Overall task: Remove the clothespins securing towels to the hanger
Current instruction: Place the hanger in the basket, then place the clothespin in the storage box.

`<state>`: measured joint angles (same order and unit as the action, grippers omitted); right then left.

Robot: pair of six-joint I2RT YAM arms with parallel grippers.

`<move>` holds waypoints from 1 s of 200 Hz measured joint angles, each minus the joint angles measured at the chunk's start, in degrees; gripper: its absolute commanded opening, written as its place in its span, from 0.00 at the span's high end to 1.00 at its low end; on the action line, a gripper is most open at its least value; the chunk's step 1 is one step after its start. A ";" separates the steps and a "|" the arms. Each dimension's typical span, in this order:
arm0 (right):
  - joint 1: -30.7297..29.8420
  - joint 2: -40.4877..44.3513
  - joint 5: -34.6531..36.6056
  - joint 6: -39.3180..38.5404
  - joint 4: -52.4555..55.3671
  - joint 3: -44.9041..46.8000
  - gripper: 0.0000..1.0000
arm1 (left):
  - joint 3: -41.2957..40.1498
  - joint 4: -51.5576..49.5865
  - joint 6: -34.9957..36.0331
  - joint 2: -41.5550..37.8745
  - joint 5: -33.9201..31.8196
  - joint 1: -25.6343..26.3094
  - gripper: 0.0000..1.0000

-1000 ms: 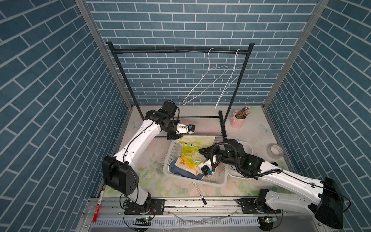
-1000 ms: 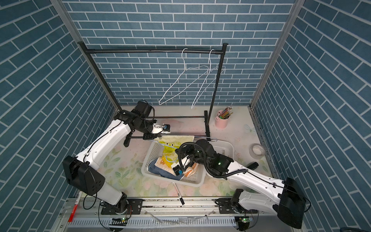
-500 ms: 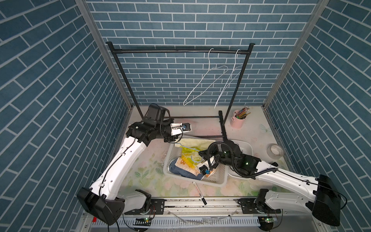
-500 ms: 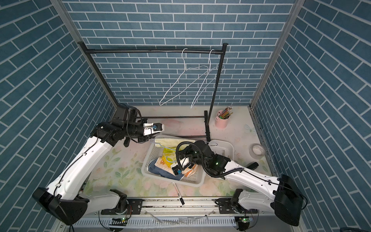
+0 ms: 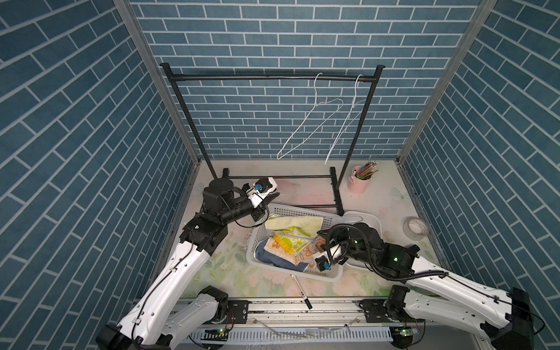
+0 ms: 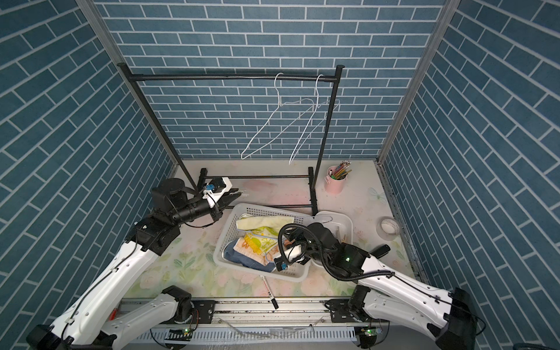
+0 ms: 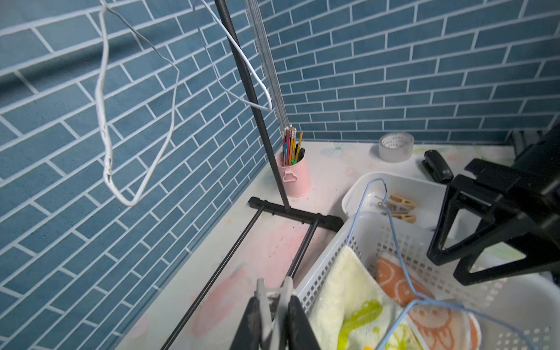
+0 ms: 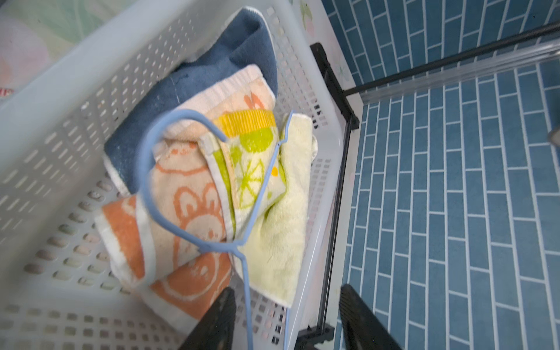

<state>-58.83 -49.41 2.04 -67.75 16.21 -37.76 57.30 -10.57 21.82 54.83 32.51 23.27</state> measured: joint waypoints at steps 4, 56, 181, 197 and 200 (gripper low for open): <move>0.00 0.59 1.05 0.02 1.40 0.00 0.42 | -0.61 1.40 -1.60 -0.11 0.26 0.00 1.00; 0.00 6.60 9.75 2.34 11.19 -0.94 0.41 | -6.40 13.79 -19.80 1.09 1.36 0.00 1.00; 1.49 -16.48 -6.64 18.38 -21.38 -16.48 0.40 | -15.98 28.48 -37.53 1.77 4.70 0.02 1.00; 2.45 -19.08 -8.26 20.04 -23.67 -17.73 0.42 | -16.41 28.52 -37.62 1.18 5.11 0.07 1.00; 2.60 -19.52 -8.44 20.24 -24.06 -17.92 0.43 | -16.48 28.50 -37.62 1.09 5.18 0.07 1.00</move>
<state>-56.23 -68.93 -6.39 -47.51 -7.86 -55.68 40.82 17.93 -15.79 55.92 37.69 23.33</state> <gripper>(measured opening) 0.595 0.169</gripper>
